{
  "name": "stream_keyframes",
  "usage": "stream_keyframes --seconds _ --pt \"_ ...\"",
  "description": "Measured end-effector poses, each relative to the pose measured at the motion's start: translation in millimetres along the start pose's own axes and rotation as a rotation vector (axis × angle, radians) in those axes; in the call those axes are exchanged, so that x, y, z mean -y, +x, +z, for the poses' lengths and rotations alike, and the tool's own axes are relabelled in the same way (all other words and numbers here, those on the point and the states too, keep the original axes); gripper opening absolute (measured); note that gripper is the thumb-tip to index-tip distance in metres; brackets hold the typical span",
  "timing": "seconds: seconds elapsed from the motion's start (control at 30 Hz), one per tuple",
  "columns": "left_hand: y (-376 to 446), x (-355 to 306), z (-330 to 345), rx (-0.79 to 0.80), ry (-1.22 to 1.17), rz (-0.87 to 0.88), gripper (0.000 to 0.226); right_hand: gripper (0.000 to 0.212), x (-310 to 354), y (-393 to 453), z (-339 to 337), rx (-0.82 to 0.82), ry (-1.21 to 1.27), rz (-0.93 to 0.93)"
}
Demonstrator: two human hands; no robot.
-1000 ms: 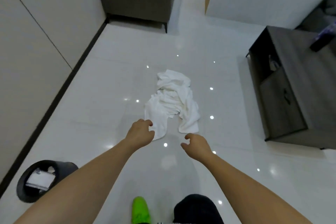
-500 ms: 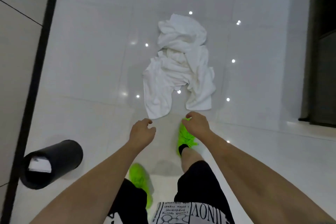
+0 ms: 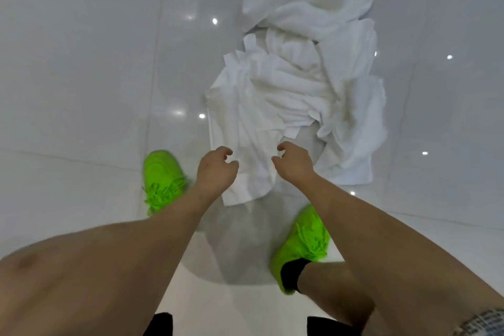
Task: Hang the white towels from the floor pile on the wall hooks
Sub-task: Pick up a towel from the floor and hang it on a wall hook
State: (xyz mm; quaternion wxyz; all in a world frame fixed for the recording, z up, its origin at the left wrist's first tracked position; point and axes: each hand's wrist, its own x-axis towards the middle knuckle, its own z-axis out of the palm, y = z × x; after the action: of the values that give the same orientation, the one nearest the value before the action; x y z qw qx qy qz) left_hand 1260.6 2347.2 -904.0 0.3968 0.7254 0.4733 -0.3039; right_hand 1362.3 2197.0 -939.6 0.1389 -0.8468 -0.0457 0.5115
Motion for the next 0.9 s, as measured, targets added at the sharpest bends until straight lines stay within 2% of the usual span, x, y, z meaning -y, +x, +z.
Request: stream_keyframes --seconds 0.2,0.3,0.37,0.53,0.63,0.73,0.83,0.9 --pt "109 20 23 0.013 0.044 0.020 0.040 0.047 -2 115 48 -0.201 -0.190 -0.093" --pt "114 24 30 0.056 0.061 0.028 0.040 0.026 -7 123 57 -0.230 -0.153 -0.092" --pt "100 23 29 0.092 0.084 0.020 0.041 0.020 -6 106 53 -0.240 -0.086 -0.094" --pt "5 -8 -8 0.135 0.130 0.028 0.042 0.038 25 -4 3 -0.221 0.141 -0.078" --pt "-76 -51 -51 0.115 0.140 0.107 0.042 0.027 46 -87 -44 -0.191 0.105 -0.085" --pt "-165 -103 -102 0.121 0.224 0.273 0.053 0.028 66 -182 -103 -0.216 0.135 -0.127" --pt "-254 -159 -145 0.154 0.334 0.512 0.072 0.018 84 -277 -176 -0.310 0.187 -0.238" --pt "-309 -203 -169 0.135 0.365 0.649 0.077 0.014 92 -340 -232 -0.386 0.212 -0.288"
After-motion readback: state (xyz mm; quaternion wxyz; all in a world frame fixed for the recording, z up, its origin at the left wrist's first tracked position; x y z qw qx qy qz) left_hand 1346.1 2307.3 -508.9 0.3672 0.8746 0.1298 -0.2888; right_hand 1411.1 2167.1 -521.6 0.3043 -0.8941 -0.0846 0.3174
